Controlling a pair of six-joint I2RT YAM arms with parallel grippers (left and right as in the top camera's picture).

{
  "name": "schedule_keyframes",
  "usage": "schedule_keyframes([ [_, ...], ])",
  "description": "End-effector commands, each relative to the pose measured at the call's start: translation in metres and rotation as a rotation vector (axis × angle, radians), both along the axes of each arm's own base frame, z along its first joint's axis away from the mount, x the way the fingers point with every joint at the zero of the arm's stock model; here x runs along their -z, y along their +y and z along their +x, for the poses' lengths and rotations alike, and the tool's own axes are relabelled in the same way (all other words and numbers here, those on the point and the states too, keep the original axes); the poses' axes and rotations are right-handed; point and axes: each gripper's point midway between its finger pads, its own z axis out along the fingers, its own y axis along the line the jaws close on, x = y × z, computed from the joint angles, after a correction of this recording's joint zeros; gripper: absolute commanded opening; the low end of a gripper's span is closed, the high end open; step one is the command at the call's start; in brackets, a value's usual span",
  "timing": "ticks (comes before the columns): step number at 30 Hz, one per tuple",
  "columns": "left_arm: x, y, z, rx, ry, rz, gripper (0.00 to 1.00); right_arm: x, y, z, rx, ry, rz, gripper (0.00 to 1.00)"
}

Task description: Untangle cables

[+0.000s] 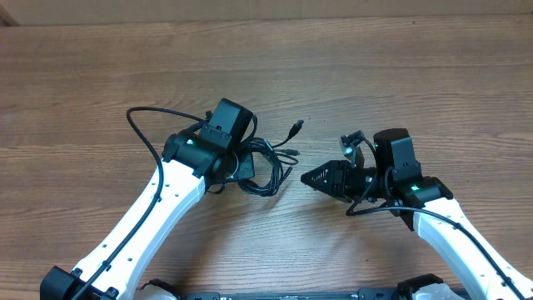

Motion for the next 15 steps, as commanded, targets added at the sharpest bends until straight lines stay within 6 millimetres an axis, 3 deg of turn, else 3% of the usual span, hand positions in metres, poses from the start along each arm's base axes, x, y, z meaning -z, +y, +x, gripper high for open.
schedule_keyframes([
  [1, 0.000, 0.006, 0.002, 0.024, -0.015, 0.046, 0.04, -0.033, 0.021, -0.007, -0.130, -0.096, 0.132, 0.45],
  [6, 0.001, 0.008, -0.002, -0.029, 0.010, 0.038, 0.04, -0.056, 0.038, -0.005, -0.210, -0.277, 0.190, 0.36],
  [10, 0.004, 0.009, -0.006, -0.065, 0.033, 0.033, 0.04, -0.074, 0.055, -0.006, -0.265, -0.423, 0.220, 0.37],
  [15, 0.004, 0.006, -0.008, -0.059, 0.045, 0.018, 0.04, -0.062, 0.066, 0.011, -0.154, -0.491, 0.089, 0.40],
])
